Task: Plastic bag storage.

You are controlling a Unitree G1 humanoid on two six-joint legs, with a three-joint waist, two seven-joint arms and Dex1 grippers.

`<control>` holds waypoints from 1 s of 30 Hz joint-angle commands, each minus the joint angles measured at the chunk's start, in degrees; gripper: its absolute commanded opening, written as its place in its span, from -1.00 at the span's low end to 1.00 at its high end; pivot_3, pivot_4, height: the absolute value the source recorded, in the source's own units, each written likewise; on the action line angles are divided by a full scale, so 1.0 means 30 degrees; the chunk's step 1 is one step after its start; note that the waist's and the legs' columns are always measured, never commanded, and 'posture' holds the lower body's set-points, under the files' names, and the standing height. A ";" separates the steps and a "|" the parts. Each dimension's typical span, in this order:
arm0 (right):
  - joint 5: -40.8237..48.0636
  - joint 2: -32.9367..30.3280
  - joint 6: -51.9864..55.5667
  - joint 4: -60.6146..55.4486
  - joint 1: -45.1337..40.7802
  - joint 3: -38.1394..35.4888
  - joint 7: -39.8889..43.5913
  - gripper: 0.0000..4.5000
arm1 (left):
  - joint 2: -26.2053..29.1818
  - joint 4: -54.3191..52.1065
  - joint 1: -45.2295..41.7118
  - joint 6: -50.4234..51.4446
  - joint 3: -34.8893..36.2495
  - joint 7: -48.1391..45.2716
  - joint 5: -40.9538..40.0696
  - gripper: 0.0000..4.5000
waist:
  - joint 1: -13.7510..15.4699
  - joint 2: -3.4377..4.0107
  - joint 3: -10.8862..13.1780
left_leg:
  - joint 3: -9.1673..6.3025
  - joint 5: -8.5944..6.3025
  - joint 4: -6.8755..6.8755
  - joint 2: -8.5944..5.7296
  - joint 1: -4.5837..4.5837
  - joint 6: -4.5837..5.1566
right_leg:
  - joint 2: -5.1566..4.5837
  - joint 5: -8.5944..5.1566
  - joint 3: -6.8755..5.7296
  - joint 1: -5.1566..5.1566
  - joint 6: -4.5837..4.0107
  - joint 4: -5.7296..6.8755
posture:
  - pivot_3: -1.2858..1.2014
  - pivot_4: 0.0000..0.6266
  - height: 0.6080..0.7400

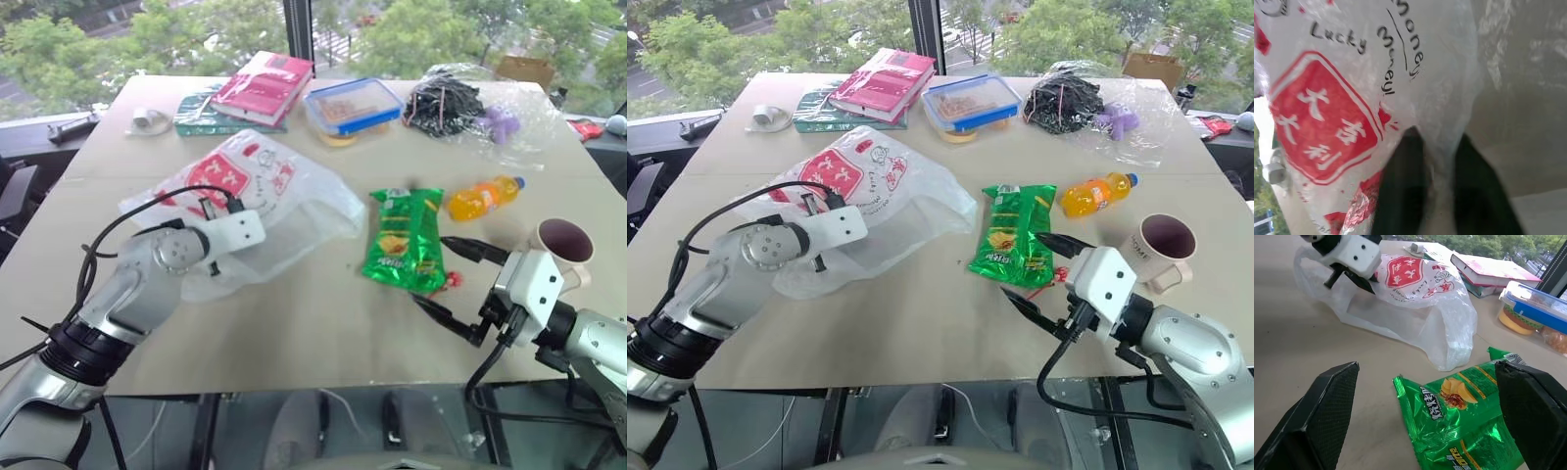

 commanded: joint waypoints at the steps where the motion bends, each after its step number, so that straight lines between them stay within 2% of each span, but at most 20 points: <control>1: -0.0277 0.0076 -0.0099 -0.0351 -0.0418 0.0087 -0.0387 1.00 | -0.2224 -0.0500 -0.1079 0.2046 0.3695 -0.0406 -0.3329 -0.97 | 0.0025 -0.0013 0.0007 | -0.0019 -0.0001 0.0032 0.0003 -0.0021 0.0001 | -0.0001 0.0000 -0.0019 0.0001 0.0001 0.0006 | 0.03 -0.52 1.00; 5: -0.0747 0.0157 0.0688 -0.0009 -0.1197 0.0691 -0.1191 1.00 | -0.4151 -0.0176 -0.3398 0.7349 0.7975 -0.1645 -0.8008 -0.97 | -0.0073 -0.0058 0.0026 | -0.0057 -0.0004 0.0133 0.0008 -0.0056 0.0007 | 0.0004 0.0003 -0.0057 -0.0002 0.0006 0.0051 | 0.03 -0.52 1.00; 9: -0.2511 0.0138 0.3220 0.1283 -0.3014 0.2022 -0.3141 1.00 | -0.4776 0.1194 -0.5867 1.0577 1.0454 -0.1129 -1.0222 -0.97 | -0.0335 -0.0053 0.0025 | -0.0023 -0.0004 0.0123 0.0000 -0.0002 0.0007 | 0.0008 0.0002 -0.0023 0.0009 0.0007 0.0083 | 0.03 -0.52 1.00; 11: -0.2376 0.0687 0.4744 0.1855 -0.4000 0.2525 -0.3846 1.00 | -0.5178 0.1719 -0.6814 1.1891 1.1455 -0.0327 -1.0749 -0.97 | -0.0386 -0.0055 0.0024 | -0.0025 -0.0002 0.0126 -0.0008 0.0001 0.0005 | 0.0005 0.0003 -0.0021 0.0008 0.0008 0.0096 | 0.03 -0.52 1.00; 17: -0.3349 0.2066 0.7767 0.2828 -0.5649 0.4531 -0.5478 1.00 | -0.5123 0.0512 -0.6761 1.2917 1.1773 0.0203 -1.2045 -0.97 | -0.0481 -0.0054 0.0025 | -0.0036 -0.0001 0.0105 -0.0011 -0.0017 0.0000 | 0.0002 0.0004 -0.0014 -0.0013 0.0002 0.0100 | 0.03 -0.52 1.00; 20: -0.3091 0.3193 0.9873 0.3483 -0.6625 0.4622 -0.6259 1.00 | -0.5122 0.0513 -0.6966 1.3004 1.1786 0.0819 -1.2261 -0.97 | -0.0479 -0.0053 0.0025 | -0.0033 0.0000 0.0103 -0.0014 -0.0035 -0.0001 | -0.0005 0.0005 -0.0009 -0.0033 0.0002 0.0096 | 0.03 -0.52 1.00; 24: -0.2819 0.3800 1.1701 0.3353 -0.7266 0.3917 -0.6703 1.00 | -0.5042 0.0225 -0.6864 1.2924 1.1557 0.1312 -1.2454 -0.97 | -0.0454 -0.0052 0.0026 | -0.0039 -0.0001 0.0102 -0.0014 -0.0032 0.0001 | -0.0004 0.0007 -0.0010 -0.0034 0.0001 0.0105 | 0.03 -0.52 1.00; 27: -0.1945 0.2744 1.3379 0.2378 -0.6459 0.2127 -0.5835 1.00 | -0.5156 0.0130 -0.6820 1.3116 1.1581 0.1886 -1.2583 -0.97 | -0.0319 -0.0052 0.0026 | -0.0046 -0.0001 0.0101 -0.0023 -0.0038 0.0001 | -0.0014 0.0007 -0.0019 -0.0033 0.0001 0.0100 | 0.03 -0.52 1.00; 30: -0.0813 0.3175 1.6036 0.2183 -0.5886 -0.0235 -0.5856 1.00 | -0.5153 -0.0218 -0.6503 1.3000 1.1465 0.2124 -1.2763 -0.97 | -0.0258 -0.0055 0.0024 | -0.0047 -0.0003 0.0101 -0.0029 -0.0049 0.0003 | -0.0019 0.0008 -0.0019 -0.0032 0.0001 0.0083 | 0.03 -0.52 1.00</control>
